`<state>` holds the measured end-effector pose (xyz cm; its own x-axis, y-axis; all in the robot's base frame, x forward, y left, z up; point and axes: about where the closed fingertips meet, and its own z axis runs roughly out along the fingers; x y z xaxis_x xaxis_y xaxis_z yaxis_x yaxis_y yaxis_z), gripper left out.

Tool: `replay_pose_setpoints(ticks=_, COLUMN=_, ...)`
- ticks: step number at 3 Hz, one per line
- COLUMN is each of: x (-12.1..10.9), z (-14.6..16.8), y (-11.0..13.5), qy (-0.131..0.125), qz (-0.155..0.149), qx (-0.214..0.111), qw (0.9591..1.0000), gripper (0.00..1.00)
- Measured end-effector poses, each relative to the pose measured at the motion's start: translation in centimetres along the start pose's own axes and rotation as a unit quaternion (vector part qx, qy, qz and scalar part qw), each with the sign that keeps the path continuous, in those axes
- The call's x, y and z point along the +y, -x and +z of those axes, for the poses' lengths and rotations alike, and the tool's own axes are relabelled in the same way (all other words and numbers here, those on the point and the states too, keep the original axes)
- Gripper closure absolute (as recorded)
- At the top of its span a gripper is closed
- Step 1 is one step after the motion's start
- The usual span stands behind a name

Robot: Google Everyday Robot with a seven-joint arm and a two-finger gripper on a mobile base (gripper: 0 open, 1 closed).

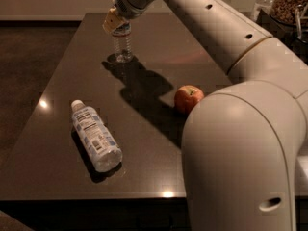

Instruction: Pick water bottle

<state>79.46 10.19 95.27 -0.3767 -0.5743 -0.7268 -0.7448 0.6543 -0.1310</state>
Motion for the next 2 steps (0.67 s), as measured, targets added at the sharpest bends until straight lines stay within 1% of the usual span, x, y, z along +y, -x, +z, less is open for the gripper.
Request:
replay_pose_setpoints(ticks=1, x=0.5, z=-2.1, y=0.2, qy=0.017, qz=-0.009, qx=-0.009, qw=0.9998, gripper=0.74)
replay_pose_setpoints(ticks=2, x=2.5, z=-5.2, y=0.5, qy=0.054, qz=-0.033, qx=-0.023, qw=0.9977, gripper=0.95)
